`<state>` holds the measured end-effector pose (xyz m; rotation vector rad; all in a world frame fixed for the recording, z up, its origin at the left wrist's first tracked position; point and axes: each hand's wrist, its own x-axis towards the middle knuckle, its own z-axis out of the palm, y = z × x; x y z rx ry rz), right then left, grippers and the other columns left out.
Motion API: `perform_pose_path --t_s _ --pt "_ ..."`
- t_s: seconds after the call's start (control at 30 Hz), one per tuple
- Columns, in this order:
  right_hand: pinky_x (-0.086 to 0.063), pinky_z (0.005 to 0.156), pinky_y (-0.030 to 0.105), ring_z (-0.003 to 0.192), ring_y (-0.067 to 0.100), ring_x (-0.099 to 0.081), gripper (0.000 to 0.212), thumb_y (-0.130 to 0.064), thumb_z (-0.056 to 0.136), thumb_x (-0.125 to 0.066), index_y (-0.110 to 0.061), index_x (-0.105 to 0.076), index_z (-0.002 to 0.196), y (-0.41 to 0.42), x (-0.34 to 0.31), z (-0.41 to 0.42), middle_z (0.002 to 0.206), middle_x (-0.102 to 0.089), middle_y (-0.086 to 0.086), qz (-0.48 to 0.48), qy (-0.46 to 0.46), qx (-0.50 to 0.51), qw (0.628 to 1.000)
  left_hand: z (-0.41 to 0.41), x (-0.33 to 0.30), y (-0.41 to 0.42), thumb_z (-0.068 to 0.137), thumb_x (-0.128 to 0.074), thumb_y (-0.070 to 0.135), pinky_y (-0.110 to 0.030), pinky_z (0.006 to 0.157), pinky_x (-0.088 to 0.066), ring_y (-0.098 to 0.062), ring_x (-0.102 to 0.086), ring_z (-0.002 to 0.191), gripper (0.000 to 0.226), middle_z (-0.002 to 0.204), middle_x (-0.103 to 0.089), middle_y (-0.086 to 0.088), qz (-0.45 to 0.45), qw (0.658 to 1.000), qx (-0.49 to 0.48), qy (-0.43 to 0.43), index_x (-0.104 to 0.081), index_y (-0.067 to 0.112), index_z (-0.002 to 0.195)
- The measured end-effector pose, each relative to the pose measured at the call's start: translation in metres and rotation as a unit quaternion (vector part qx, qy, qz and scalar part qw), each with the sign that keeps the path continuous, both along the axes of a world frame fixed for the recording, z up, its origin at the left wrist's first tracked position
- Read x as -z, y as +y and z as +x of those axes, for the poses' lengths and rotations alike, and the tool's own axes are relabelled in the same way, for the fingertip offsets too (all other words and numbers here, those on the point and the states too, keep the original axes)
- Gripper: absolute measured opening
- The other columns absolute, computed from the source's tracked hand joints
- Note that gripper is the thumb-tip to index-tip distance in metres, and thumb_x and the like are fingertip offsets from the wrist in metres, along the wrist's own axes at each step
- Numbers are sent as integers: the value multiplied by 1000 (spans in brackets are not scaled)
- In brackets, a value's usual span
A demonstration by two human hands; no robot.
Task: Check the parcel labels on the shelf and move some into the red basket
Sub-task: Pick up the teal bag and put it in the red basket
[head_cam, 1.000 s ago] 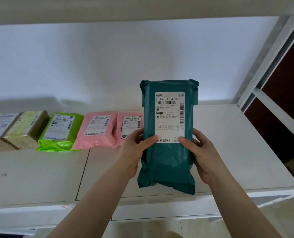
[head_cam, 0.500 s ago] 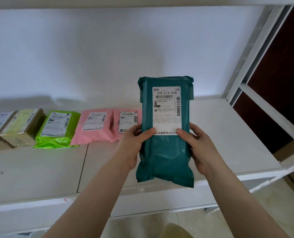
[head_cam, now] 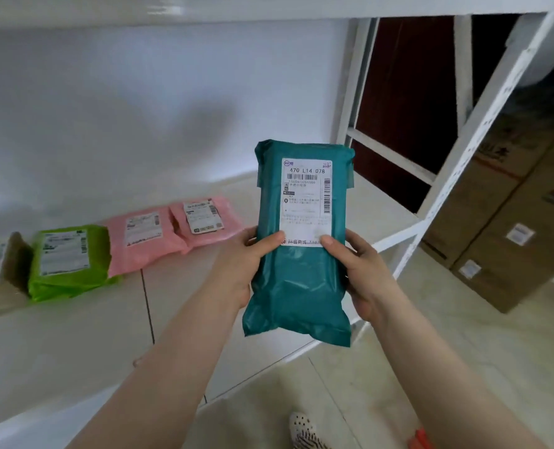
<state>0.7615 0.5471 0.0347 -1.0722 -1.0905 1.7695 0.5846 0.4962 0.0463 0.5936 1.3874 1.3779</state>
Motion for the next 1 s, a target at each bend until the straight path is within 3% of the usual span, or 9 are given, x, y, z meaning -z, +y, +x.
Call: perform_pose_path --t_s 0.13,0.2,0.37,0.63,0.77,0.93,1.0 --pt "-59 63 23 85 11 -76 49 -23 85 -76 -18 -59 131 -36 3 35 110 -77 2 -27 -10 46 999 28 11 -18 81 -77 22 -39 87 -56 -25 -70 100 53 113 -73 -6 0 998 48 36 -60 11 130" --pt "-59 62 24 81 9 -76 47 -22 86 -75 -19 -58 130 -54 8 62 109 -76 1 -47 -14 73 996 52 18 -27 81 -77 24 -42 92 -55 -25 -69 102 53 113 -72 -4 -10 995 86 41 -60 12 129" --pt "-57 56 22 75 7 -75 47 -16 89 -71 -18 -58 134 -93 29 132 97 -78 -3 -70 -25 139 988 117 38 -42 84 -74 22 -28 80 -53 -19 -68 101 41 113 -71 -2 -34 983 180 29 -60 15 122" --pt "-57 68 25 80 8 -74 44 -15 91 -69 -16 -59 134 -137 64 259 93 -79 -6 -97 -18 242 965 245 64 -43 81 -77 26 -40 101 -50 -23 -64 111 55 121 -69 -3 -61 953 294 49 -58 12 131" --pt "-58 63 22 76 6 -74 42 -13 92 -68 -16 -59 133 -153 76 333 92 -78 -6 -108 -8 282 953 323 79 -46 84 -75 22 -36 101 -48 -22 -63 111 51 122 -67 -5 -71 942 325 47 -58 11 130" --pt "-62 73 31 83 14 -75 41 -12 90 -70 -18 -60 130 -167 95 441 95 -79 -3 -117 -4 307 944 435 100 -51 84 -74 22 -35 101 -50 -18 -65 109 53 121 -69 -3 -90 927 359 52 -56 12 133" --pt "-63 76 33 85 17 -75 41 -11 90 -70 -19 -60 129 -167 102 475 98 -78 0 -115 -5 316 942 470 106 -53 86 -73 21 -29 92 -53 -13 -67 102 49 117 -70 -1 -94 925 364 61 -57 12 132"
